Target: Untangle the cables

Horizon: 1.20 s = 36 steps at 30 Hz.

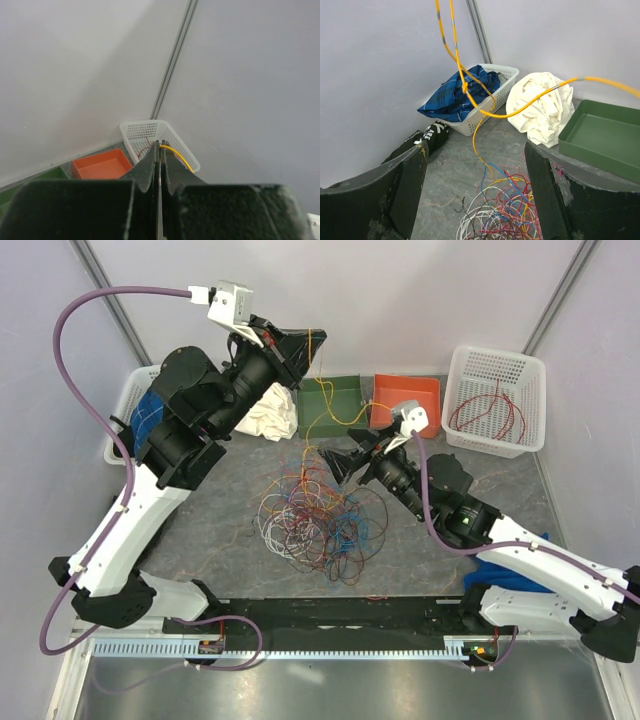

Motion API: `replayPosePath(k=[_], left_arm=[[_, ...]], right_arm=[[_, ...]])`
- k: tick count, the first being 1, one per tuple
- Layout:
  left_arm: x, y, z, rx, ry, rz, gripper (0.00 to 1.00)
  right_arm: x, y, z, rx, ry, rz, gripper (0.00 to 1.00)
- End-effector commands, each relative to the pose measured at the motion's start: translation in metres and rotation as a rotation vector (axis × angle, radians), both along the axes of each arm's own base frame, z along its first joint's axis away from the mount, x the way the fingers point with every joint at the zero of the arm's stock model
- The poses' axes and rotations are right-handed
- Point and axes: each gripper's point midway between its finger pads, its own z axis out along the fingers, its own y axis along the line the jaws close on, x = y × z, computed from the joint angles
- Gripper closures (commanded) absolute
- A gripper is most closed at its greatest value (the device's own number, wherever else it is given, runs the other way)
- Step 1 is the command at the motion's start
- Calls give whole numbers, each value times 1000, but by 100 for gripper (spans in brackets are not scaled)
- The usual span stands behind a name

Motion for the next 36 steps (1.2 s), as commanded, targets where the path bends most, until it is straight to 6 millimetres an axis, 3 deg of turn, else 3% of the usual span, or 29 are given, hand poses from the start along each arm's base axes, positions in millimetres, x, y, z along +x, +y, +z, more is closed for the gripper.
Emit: replayPosePath(k=[1, 11, 14, 15, 16, 17, 19, 20, 21, 22, 23, 25, 26, 27, 29, 33, 36], left_arm=[[-9, -3, 22, -50, -24, -47, 98], [-10, -1, 16, -46, -10, -47, 98], [-10, 0, 12, -40, -7, -38, 98], [-9, 2, 11, -35, -6, -28, 98], [-8, 3, 7, -20, -9, -17, 98], [-8, 7, 7, -16, -16, -2, 98], [-1, 14, -2, 14, -13, 53, 98], [2, 16, -6, 23, -9, 73, 98], [7, 20, -13, 35, 3, 108, 98], [12, 21, -18, 48, 6, 129, 98], [15, 23, -22, 55, 13, 148, 98], [27, 23, -38, 73, 42, 181, 98], [29, 23, -40, 67, 45, 191, 98], [35, 23, -51, 79, 63, 206, 98], [44, 24, -61, 72, 87, 227, 98], [60, 21, -83, 51, 129, 237, 98], [73, 14, -108, 45, 185, 222, 98]], right_arm=[[4, 17, 17, 36, -44, 34, 16], [24, 66, -31, -43, 55, 87, 35], [39, 71, -42, -43, 84, 32, 72], [42, 68, -39, -38, 87, 8, 95], [43, 65, -35, -32, 85, -6, 100], [42, 56, -19, -13, 58, -29, 100], [41, 45, -6, -23, 44, -55, 100], [41, 35, 23, -11, 6, -84, 100], [43, 28, 19, -71, 28, -115, 100], [43, 23, 30, -85, 22, -131, 100], [41, 15, 62, -56, -14, -143, 100], [41, 2, 71, -123, -18, -185, 100], [38, -6, 97, -98, -43, -201, 100], [39, -14, 99, -134, -45, -227, 100], [39, -35, 123, -107, -65, -299, 100], [45, -56, 130, -117, -72, -400, 100], [58, -55, 103, -151, -19, -428, 100]])
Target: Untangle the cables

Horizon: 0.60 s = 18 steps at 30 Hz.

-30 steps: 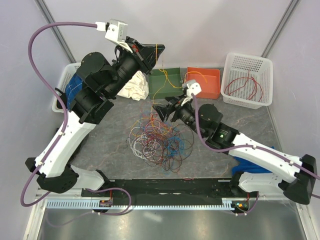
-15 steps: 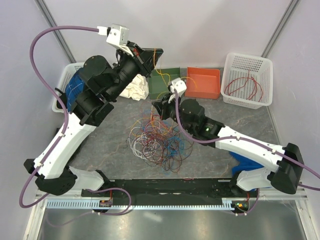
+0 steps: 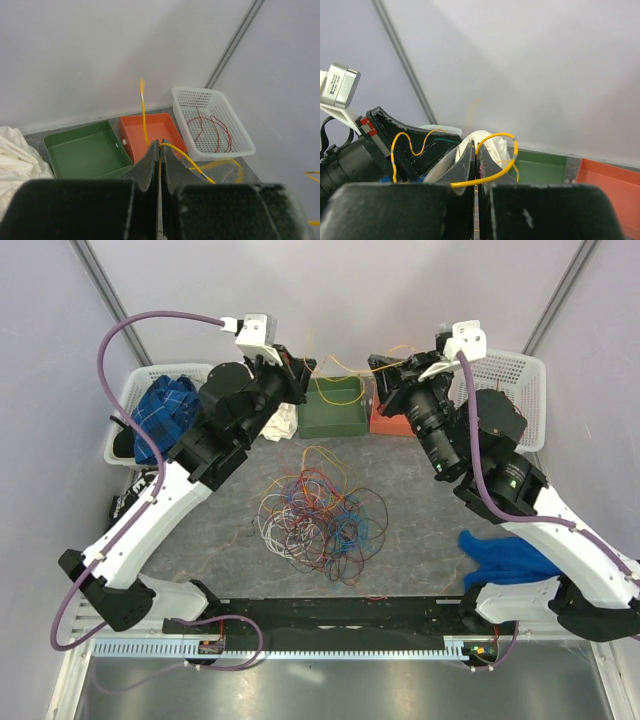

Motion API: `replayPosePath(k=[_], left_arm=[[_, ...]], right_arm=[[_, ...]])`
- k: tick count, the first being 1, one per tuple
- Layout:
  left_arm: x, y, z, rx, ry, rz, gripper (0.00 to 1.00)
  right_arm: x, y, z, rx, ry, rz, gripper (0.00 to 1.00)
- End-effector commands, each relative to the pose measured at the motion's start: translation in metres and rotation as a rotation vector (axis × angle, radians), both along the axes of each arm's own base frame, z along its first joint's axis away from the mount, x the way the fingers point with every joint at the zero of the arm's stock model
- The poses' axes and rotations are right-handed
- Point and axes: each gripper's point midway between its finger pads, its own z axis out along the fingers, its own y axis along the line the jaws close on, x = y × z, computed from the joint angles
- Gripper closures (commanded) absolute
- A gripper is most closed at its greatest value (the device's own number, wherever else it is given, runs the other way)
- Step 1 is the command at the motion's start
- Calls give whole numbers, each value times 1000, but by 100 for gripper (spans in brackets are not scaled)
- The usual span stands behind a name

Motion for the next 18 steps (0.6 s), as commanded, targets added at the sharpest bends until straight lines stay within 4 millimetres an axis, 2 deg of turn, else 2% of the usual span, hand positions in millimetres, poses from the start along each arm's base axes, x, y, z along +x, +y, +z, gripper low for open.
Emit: replayPosePath(k=[1, 2, 3, 4, 5, 7, 9, 10, 12, 13, 16, 18], left_arm=[[20, -4, -14, -91, 42, 13, 98], [28, -10, -29, -83, 75, 9, 98], [32, -14, -39, -81, 100, -2, 98], [38, -13, -46, -96, 124, 4, 98], [47, -19, -61, -86, 158, 3, 98], [59, -20, -73, -105, 200, -2, 98], [75, -30, -90, -96, 242, -18, 98], [82, -28, -97, -105, 273, -14, 98], [100, -38, -106, -108, 303, -30, 98], [108, -37, -110, -118, 320, -23, 98], [134, -44, -123, -128, 343, -8, 98], [148, -46, -115, -152, 315, 4, 98]], right_arm=[[31, -9, -57, -129, 121, -119, 100], [37, 0, -76, -127, 166, -86, 100], [43, 1, -88, -121, 199, -76, 100], [58, -11, -98, -109, 226, -100, 100], [65, -2, -116, -91, 276, -54, 100], [88, -14, -133, -87, 319, -81, 100], [106, -7, -151, -100, 365, -65, 100], [118, -14, -158, -100, 384, -85, 100], [141, -7, -170, -103, 419, -77, 100], [154, -13, -175, -99, 432, -94, 100], [197, -7, -198, -88, 478, -96, 100], [216, -7, -202, -63, 472, -106, 100]])
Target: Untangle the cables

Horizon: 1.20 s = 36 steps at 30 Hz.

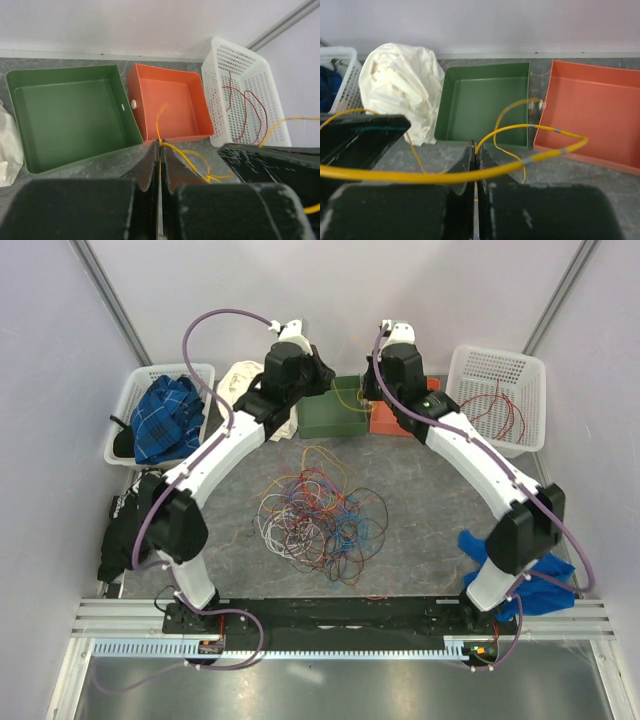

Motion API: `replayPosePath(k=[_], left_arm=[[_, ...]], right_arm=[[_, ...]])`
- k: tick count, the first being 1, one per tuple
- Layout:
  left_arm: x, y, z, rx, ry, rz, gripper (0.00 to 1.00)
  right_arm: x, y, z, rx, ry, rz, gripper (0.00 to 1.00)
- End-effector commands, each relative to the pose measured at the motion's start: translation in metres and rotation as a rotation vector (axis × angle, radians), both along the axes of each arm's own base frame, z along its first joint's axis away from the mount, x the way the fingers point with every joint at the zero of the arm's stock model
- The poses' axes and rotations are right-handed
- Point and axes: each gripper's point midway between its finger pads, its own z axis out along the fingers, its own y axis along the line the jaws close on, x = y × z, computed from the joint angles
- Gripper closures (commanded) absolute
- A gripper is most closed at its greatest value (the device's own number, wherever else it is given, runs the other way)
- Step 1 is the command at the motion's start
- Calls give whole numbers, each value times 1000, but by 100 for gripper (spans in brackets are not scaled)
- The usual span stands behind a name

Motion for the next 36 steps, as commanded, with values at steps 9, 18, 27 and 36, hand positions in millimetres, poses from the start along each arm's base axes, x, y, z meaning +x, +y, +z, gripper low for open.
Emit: replayPosePath(k=[9, 18, 27, 36], left_arm=[[93, 22, 22, -107, -75, 104, 98], [128, 47, -56, -43, 38, 179, 98], [150, 53, -96, -31, 87, 211, 98], [160, 60, -110, 42, 82, 232, 92]], right_arm=[[106, 20, -10, 177, -20, 10, 100], [135, 50, -76, 239, 75, 51, 100], [144, 57, -93, 231, 92, 67, 31], [96, 44, -88, 206, 154, 3, 14]])
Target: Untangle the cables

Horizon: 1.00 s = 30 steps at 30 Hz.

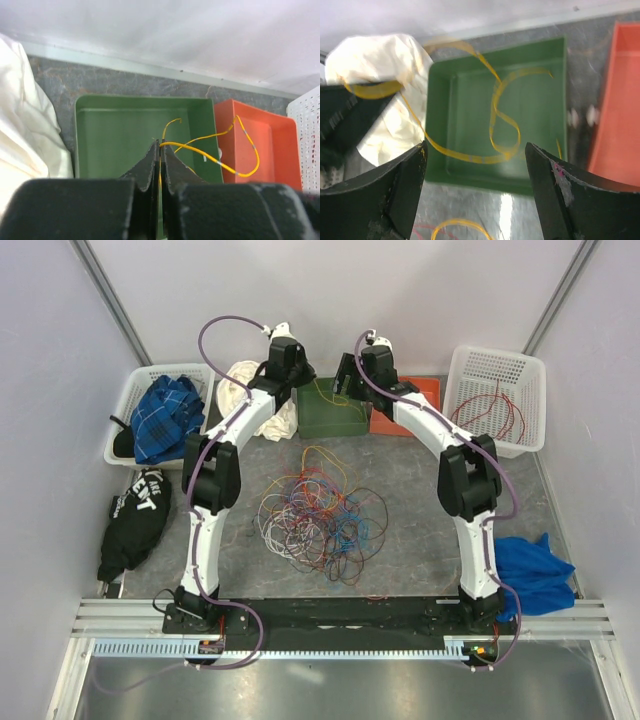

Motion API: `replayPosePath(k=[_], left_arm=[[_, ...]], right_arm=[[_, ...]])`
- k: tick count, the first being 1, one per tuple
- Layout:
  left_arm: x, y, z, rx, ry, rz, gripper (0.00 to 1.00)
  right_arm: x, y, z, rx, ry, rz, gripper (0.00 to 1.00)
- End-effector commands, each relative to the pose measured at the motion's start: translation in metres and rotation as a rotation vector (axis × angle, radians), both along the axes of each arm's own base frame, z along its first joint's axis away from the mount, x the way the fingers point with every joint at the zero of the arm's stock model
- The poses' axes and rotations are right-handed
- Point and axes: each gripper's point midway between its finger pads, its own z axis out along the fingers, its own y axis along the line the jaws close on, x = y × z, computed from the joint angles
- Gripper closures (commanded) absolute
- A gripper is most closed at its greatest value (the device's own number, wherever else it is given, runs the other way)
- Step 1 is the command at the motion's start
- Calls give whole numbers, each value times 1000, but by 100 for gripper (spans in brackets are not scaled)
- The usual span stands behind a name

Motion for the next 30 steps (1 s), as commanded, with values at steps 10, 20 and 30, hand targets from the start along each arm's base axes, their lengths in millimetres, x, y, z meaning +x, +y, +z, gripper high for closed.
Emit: replayPosePath(k=[10, 20, 30], left_arm=[[-5, 11, 31, 25, -13, 29, 0], [-110, 7, 69, -17, -21, 72, 0], [-267, -28, 43, -53, -16, 12, 0]], right_arm=[[-100, -17, 85, 64, -114, -24, 14], [-177, -28, 97, 167, -225, 13, 17], [-284, 2, 67, 174, -223, 113, 19]])
